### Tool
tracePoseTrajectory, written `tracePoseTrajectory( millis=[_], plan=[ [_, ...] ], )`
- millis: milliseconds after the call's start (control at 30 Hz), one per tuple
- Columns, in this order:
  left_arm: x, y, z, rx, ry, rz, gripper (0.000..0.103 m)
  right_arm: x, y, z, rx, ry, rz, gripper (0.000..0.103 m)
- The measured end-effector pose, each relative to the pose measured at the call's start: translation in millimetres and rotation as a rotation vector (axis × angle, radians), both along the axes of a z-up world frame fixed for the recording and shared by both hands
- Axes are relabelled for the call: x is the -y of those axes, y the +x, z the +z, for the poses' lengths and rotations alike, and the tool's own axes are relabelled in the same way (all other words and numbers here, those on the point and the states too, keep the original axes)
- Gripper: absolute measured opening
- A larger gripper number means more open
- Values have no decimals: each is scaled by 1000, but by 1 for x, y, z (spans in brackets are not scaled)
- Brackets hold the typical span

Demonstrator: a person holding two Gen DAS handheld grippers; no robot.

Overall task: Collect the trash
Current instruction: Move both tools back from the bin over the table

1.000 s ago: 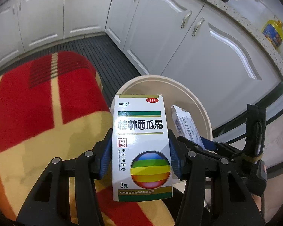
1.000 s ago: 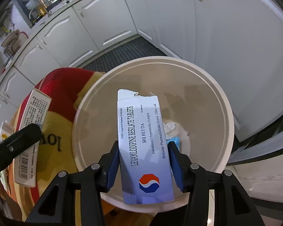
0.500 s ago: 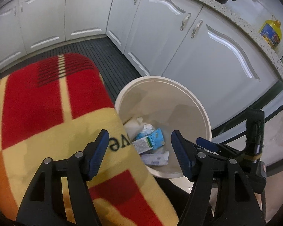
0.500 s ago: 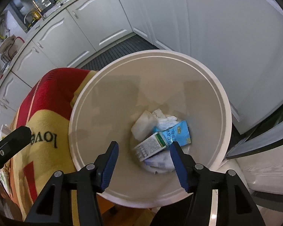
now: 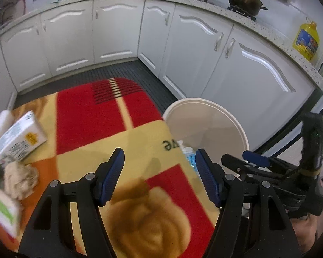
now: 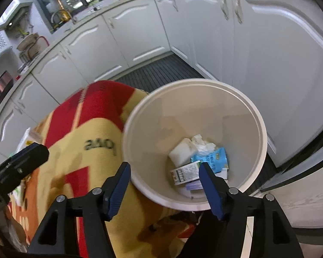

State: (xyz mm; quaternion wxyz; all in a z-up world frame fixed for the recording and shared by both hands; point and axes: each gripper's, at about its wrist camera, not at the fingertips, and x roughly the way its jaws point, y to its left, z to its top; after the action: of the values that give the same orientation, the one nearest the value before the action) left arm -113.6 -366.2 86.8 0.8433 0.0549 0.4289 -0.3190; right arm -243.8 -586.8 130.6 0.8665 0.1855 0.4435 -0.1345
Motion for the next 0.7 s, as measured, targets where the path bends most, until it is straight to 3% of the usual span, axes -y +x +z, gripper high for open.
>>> tracePoseTrajectory(
  millis=[700],
  plan=[
    [-146,-38,20,97,20,207,67,-135,11,21,41,-43,235,71]
  ],
)
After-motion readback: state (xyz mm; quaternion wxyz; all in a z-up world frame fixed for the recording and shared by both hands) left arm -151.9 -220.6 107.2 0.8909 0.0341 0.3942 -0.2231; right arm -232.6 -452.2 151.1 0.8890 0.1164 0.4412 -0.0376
